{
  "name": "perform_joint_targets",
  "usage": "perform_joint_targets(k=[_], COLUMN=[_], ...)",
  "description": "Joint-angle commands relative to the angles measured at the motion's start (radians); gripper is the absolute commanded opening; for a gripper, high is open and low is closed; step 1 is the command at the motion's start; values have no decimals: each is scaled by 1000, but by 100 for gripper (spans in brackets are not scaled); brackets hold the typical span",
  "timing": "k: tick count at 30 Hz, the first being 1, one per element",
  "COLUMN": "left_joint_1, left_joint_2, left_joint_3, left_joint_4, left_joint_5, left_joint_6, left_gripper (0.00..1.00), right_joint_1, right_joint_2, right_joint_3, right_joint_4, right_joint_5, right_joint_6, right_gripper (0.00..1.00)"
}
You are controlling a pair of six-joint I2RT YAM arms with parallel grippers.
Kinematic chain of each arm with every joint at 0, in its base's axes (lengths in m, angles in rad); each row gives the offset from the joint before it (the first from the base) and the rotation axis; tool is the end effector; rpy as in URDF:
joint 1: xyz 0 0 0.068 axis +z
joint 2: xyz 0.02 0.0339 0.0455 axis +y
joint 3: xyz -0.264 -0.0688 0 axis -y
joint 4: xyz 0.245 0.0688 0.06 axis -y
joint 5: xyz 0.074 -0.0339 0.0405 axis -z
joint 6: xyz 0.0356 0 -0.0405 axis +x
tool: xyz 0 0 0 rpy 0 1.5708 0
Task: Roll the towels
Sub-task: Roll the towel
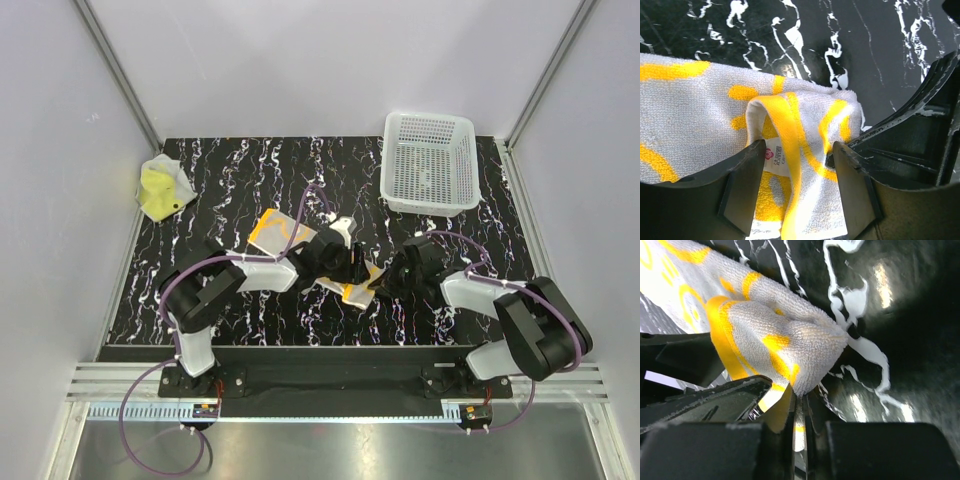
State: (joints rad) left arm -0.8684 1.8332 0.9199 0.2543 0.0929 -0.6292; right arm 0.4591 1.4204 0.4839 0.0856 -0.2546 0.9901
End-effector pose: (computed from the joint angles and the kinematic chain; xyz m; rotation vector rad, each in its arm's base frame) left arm 0.2380 -0.2863 0.1442 0.3390 2.3647 -0.8785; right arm 0.2161 0.1168 0.1312 0.5655 2.5606 0.9044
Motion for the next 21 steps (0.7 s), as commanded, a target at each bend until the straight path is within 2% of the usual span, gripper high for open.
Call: perform_joint_targets(k=[1,4,11,17,20,21], left_joint_1=[-15,-58,-112,-167,-179,-181], left_joint_2=[29,11,-38,-45,-38,-37], left_joint_3=[-27,-13,8,42,43,37], left_joint_4=[3,-45,-176,-286,-293,-282], left_joint_5=[47,-7,-159,-295,-312,-294], left_joint_6=[-24,-24,-9,29,22,16], left_gripper=[62,62,61,61,61,61], right_joint_1=[7,6,6,7,9,7], right_joint_2=[-60,-118,-179,-167,-146,-143], right_joint_3=[57,108,212,271,295,309], right_joint_4=[-81,-272,-487,-547,-541,-537], right_joint_5=[24,60,109,110,95,88], right_joint_6=[-43,-90,-152,-180,-182,-179], right_gripper=[5,5,4,4,6,9])
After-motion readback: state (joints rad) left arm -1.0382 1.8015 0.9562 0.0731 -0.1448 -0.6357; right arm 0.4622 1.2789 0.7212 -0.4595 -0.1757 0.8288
